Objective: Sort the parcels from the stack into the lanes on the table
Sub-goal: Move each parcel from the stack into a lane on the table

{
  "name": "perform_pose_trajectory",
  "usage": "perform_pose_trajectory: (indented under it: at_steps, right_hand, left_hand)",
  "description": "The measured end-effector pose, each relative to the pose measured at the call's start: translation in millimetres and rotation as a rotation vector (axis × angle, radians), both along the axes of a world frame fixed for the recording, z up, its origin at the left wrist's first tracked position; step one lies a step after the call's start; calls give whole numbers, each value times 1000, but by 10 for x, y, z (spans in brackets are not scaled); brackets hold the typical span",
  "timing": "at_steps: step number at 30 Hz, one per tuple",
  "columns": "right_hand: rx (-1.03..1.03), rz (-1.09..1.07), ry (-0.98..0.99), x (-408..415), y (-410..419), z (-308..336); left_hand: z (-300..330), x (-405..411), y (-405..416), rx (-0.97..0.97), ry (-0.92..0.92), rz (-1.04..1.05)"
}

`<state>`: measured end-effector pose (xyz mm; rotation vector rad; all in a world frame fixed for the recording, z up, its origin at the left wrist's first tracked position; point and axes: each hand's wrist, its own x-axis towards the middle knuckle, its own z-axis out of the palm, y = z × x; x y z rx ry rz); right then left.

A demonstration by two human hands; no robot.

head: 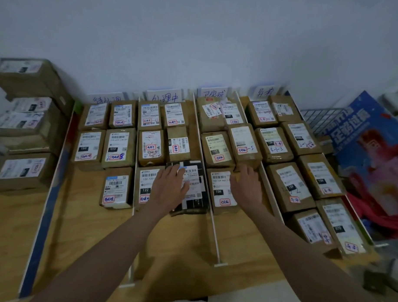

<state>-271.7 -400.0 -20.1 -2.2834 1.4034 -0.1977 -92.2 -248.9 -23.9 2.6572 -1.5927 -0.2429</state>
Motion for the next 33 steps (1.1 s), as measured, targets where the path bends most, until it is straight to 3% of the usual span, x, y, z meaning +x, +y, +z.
perform_pose_trajectory:
  at_steps: [3, 10, 25, 33]
  right_hand:
    - [-236, 116, 55, 40, 206, 224]
    - [-341, 250, 154, 104, 883, 506]
    - [-312, 397, 79, 440, 2882, 812]
    - [-296, 492, 58, 1066, 3345, 849]
  left_hand:
    - [111, 7, 127, -13, -52, -1]
    - [370, -2, 771, -83, -107, 42]
    - [749, 205, 3015, -70, -195, 233]
    - [850, 701, 3688, -94, -230, 364]
